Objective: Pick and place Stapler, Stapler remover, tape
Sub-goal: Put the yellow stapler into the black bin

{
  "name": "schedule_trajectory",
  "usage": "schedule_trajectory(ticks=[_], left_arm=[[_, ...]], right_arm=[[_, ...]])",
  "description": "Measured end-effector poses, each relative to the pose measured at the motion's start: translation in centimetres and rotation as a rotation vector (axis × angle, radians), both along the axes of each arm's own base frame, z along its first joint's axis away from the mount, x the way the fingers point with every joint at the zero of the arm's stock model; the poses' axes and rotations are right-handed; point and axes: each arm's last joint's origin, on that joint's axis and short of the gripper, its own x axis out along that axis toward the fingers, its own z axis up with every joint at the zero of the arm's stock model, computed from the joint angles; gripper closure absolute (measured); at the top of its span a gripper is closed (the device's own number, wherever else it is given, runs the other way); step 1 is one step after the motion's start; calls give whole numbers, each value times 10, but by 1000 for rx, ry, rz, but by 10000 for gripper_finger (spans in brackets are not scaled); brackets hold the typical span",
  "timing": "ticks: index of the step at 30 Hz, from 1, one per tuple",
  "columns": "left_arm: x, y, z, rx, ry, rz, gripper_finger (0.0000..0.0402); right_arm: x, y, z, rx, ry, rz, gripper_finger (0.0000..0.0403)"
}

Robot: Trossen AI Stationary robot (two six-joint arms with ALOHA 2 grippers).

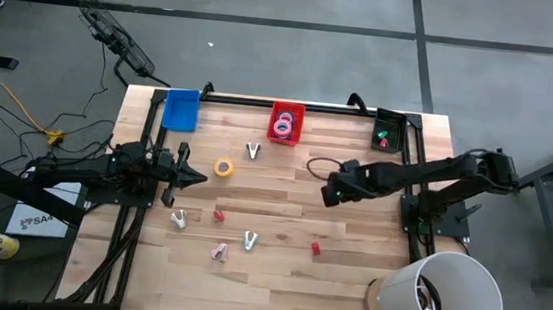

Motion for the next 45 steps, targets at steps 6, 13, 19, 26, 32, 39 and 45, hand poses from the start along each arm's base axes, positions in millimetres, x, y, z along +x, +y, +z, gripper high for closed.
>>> schedule_trajectory(ticks=[6, 13, 19, 26, 32, 39, 45], left_arm=[[0, 0, 0, 0, 0, 0, 401], [0, 0, 0, 0, 0, 0, 401], [0, 0, 0, 0, 0, 0, 401], [0, 0, 0, 0, -1, 0, 401], [0, 0, 0, 0, 0, 0, 401], [0, 0, 0, 0, 0, 0, 401], [0, 0, 0, 0, 0, -1, 401]], right_arm=[[-11, -22, 15, -86, 8, 46, 350], [-36, -44, 28, -162, 97, 5, 349], [-53, -58, 32, -186, 184, -57, 350], [-66, -68, 17, -154, 239, -129, 350], [-73, -78, -4, -122, 171, -301, 349], [-77, -96, -11, -177, 59, -553, 350], [-83, -109, -9, -257, 0, -759, 346]])
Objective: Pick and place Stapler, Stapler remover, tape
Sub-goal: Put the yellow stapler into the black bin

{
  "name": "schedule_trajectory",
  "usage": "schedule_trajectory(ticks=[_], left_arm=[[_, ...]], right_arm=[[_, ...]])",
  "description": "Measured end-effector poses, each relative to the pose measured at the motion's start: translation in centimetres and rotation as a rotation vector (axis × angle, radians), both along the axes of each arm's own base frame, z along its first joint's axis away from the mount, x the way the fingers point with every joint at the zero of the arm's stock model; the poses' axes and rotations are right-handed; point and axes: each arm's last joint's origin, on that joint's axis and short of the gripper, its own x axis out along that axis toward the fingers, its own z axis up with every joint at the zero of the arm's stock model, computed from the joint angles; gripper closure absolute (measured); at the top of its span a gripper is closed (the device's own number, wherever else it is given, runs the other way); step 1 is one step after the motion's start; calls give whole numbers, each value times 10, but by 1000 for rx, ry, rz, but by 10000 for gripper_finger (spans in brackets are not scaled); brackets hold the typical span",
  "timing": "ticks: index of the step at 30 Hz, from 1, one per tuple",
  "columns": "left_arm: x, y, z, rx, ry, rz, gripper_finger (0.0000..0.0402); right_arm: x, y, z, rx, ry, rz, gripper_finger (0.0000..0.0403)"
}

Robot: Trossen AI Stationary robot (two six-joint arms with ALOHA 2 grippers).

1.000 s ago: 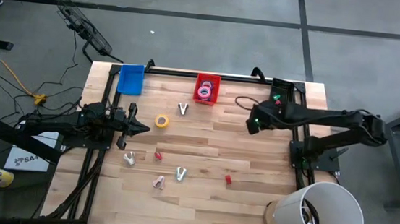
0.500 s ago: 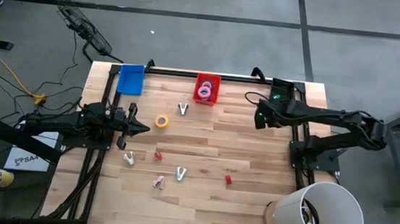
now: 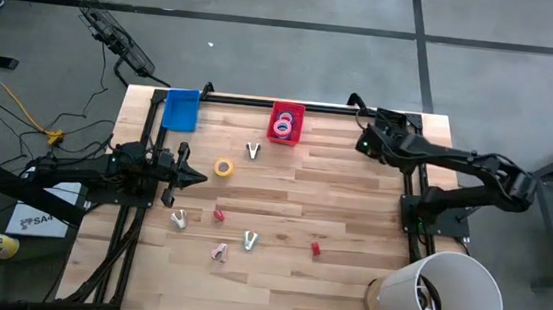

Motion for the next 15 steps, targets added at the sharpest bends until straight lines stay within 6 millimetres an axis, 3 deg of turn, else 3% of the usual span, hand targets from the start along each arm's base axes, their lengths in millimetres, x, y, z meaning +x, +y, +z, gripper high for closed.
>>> schedule_trajectory(ticks=[15], left_arm=[[0, 0, 0, 0, 0, 1, 401]], right_arm=[[-2, -33, -11, -101, -140, -305, 343]])
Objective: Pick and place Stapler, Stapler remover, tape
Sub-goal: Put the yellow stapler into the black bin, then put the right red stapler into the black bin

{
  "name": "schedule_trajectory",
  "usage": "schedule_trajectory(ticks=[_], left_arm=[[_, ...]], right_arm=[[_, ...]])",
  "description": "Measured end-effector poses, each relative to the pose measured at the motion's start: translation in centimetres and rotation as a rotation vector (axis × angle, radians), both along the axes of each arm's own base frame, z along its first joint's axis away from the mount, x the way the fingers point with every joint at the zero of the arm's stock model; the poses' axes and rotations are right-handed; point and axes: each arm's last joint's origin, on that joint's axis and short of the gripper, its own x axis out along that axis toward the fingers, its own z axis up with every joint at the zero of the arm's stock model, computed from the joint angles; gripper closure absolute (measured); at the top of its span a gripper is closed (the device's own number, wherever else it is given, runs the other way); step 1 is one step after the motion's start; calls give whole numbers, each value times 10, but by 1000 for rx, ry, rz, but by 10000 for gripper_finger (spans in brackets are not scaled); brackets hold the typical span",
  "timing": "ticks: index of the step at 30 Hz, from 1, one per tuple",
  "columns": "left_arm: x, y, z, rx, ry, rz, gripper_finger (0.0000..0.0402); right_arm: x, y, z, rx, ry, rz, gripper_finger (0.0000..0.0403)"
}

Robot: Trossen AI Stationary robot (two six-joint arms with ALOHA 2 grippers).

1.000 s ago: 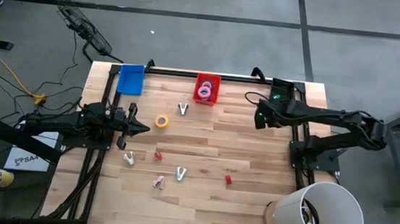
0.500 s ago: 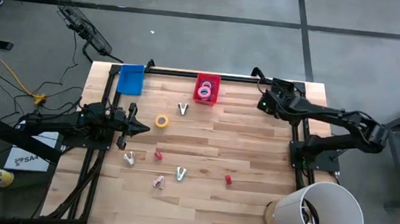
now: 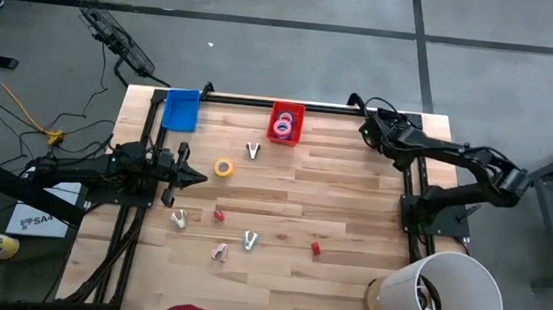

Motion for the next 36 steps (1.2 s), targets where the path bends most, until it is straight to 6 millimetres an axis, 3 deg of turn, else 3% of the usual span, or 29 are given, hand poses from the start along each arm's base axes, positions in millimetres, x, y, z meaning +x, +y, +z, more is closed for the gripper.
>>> schedule_trajectory(ticks=[8, 17, 36], left_arm=[[0, 0, 0, 0, 0, 0, 401], [0, 0, 0, 0, 0, 0, 401], [0, 0, 0, 0, 0, -1, 401]], right_arm=[[-3, -16, -8, 25, -58, -55, 337], [-5, -18, -8, 20, -64, -67, 329], [-3, -19, -7, 8, -48, -21, 232]])
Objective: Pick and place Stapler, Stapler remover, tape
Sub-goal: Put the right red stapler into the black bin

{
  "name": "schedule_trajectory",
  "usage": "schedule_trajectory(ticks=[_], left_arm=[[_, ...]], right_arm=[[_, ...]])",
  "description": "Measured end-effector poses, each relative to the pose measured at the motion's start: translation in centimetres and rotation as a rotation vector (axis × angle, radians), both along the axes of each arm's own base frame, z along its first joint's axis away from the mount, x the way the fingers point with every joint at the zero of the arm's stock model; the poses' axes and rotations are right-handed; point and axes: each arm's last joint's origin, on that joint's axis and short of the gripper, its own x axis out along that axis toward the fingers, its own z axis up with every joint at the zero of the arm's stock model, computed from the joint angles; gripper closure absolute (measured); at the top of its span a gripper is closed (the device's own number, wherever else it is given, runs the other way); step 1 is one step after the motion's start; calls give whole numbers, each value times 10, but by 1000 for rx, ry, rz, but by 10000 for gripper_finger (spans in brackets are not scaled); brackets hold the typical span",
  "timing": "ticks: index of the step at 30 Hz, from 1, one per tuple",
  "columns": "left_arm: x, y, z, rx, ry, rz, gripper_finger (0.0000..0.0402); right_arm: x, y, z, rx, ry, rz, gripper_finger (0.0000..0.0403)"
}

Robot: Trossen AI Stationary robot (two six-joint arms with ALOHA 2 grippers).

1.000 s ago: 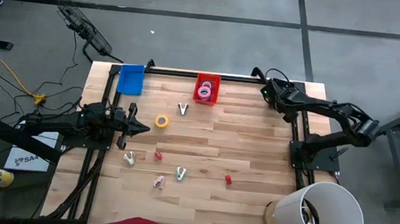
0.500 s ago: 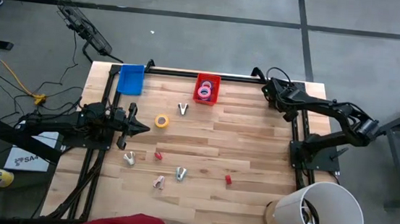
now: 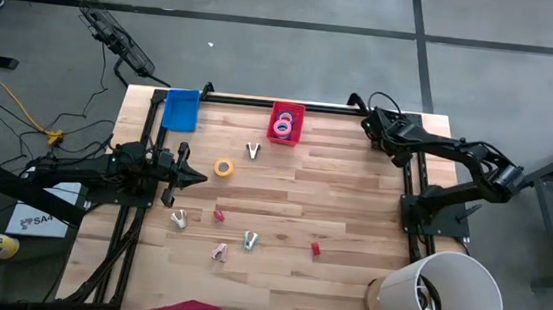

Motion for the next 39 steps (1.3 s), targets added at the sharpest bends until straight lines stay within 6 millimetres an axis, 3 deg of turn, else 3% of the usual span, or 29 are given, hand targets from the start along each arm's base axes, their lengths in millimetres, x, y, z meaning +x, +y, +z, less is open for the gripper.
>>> schedule_trajectory(ticks=[19, 32, 39], left_arm=[[0, 0, 0, 0, 0, 1, 401], [0, 0, 0, 0, 0, 1, 401], [0, 0, 0, 0, -1, 0, 401]], right_arm=[[10, 11, 19, -58, 114, 386, 226], [33, 42, 30, -52, 219, 1074, 226], [49, 70, 29, -23, 130, 1271, 226]])
